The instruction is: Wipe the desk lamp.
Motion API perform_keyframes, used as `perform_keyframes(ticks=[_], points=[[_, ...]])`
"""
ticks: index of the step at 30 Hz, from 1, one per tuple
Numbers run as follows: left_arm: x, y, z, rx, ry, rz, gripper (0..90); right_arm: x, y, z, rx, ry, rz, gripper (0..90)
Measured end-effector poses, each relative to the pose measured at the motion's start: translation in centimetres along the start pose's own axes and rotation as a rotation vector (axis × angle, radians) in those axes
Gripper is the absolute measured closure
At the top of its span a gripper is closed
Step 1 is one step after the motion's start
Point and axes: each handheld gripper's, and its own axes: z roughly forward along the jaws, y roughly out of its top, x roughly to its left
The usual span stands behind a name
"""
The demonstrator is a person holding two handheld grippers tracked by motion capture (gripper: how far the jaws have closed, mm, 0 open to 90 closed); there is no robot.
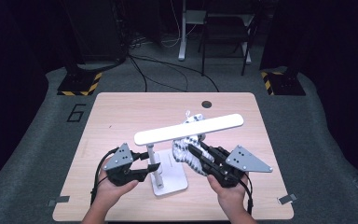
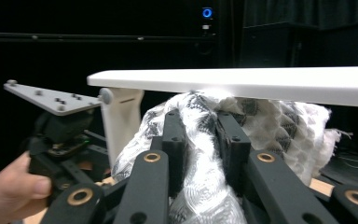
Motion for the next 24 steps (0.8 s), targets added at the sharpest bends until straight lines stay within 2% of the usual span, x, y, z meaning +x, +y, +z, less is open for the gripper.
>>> perform_keyframes(ticks=[8, 13, 19, 24], points=[[0.0, 0.0, 0.0, -0.001, 0.0, 0.0, 53.1, 1.4, 0.8, -0.3, -0.013, 0.063, -0.016, 76.1], [0.0, 0.0, 0.1, -0.003, 0.007, 0.01, 53.1, 2.4, 2.7, -0.6, -0.05, 0.105, -0.049, 76.2], [0.1, 0.0, 0.1, -0.005, 0.006, 0.009, 53.1, 2.4, 4.0, -0.3, -0.067, 0.098, -0.075, 76.2], [0.0, 0.0, 0.0, -0.003, -0.002, 0.002, 53.1, 2.1, 4.7, 0.3, -0.062, 0.093, -0.074, 76.2]])
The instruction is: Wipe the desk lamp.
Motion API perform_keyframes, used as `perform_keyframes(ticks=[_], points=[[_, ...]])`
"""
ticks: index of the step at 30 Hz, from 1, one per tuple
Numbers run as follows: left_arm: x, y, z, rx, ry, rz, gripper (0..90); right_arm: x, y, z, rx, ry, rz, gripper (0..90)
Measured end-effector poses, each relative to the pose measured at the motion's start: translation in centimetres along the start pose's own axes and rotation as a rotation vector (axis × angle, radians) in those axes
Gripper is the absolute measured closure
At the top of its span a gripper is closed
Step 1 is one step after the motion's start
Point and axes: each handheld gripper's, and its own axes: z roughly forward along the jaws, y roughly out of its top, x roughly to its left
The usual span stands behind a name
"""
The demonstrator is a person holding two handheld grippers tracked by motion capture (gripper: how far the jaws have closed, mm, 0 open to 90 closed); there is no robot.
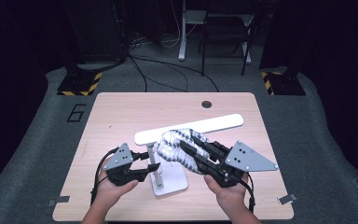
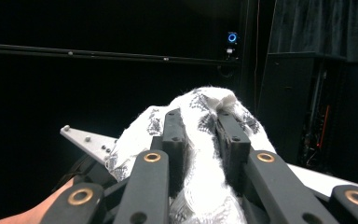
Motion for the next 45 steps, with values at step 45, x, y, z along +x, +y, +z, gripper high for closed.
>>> perform_keyframes(ticks=[45], points=[[-0.1, 0.0, 0.1, -0.005, 0.005, -0.003, 53.1, -3.0, 1.6, 2.0, 0.077, -0.127, -0.066, 76.0]])
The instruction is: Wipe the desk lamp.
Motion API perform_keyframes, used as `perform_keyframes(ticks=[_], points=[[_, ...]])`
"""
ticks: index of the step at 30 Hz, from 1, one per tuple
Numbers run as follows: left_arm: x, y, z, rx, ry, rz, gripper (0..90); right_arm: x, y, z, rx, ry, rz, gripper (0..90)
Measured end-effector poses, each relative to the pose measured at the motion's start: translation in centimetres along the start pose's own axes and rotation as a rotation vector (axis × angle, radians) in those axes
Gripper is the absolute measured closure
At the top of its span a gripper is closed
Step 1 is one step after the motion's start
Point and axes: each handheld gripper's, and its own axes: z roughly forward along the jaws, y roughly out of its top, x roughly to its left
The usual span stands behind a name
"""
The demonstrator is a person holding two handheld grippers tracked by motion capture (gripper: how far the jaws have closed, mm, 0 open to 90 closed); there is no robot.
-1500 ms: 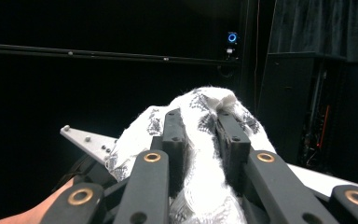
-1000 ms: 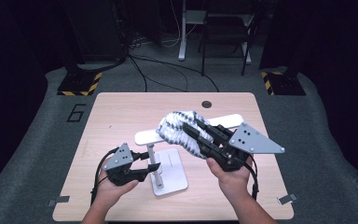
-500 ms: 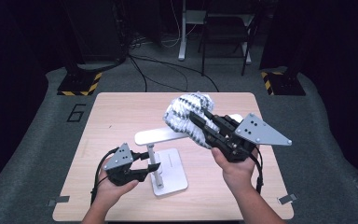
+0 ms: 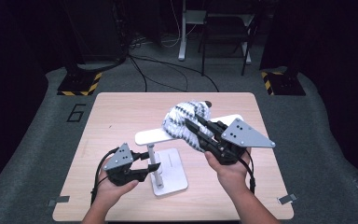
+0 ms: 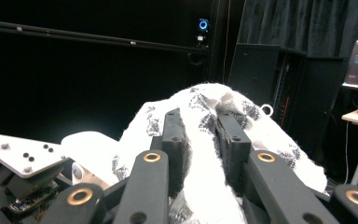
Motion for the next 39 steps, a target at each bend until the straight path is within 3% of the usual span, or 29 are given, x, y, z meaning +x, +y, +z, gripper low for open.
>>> perform_keyframes(ticks=[13, 21, 39], points=[[0.0, 0.0, 0.0, -0.002, -0.001, -0.003, 53.1, 0.5, -0.8, 0.5, 0.033, -0.008, -0.028, 75.5], [0.0, 0.0, 0.0, -0.002, 0.002, -0.004, 53.1, 0.7, -0.8, 0.8, 0.053, -0.012, -0.021, 75.3], [0.0, 0.0, 0.0, -0.002, 0.004, -0.004, 53.1, 2.9, -0.6, 2.6, 0.077, 0.014, -0.043, 75.5]])
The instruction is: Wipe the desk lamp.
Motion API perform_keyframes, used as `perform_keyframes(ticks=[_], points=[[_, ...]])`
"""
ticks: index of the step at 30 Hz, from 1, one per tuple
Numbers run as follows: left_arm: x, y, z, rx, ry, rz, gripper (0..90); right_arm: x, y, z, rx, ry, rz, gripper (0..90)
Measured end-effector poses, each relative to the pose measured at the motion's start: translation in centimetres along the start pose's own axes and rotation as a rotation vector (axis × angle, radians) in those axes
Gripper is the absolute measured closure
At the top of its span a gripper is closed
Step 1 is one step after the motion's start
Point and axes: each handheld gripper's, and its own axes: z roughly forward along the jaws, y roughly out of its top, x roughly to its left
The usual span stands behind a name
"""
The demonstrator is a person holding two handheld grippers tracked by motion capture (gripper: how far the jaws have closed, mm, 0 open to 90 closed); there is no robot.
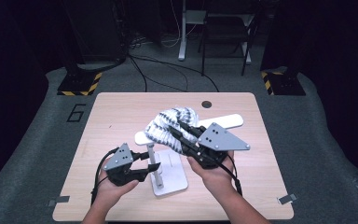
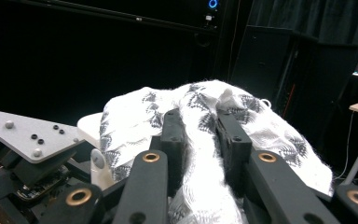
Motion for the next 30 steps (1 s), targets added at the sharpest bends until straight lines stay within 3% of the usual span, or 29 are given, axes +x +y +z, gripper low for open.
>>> perform_keyframes(ticks=[12, 21, 27, 30], points=[[0.1, 0.0, 0.0, -0.003, 0.005, 0.015, 53.1, 1.7, 0.5, 1.7, 0.016, 0.035, -0.035, 75.5], [0.0, 0.0, 0.0, -0.012, 0.003, 0.0, 53.1, 3.5, 1.0, 3.1, 0.029, 0.066, -0.068, 75.5], [0.1, 0.0, 0.0, -0.001, -0.008, 0.013, 53.1, 3.4, 0.8, 2.9, 0.029, 0.066, -0.067, 75.6], [0.0, 0.0, 0.1, -0.002, 0.007, 0.016, 53.1, 3.1, 0.8, 2.8, 0.029, 0.068, -0.063, 75.7]])
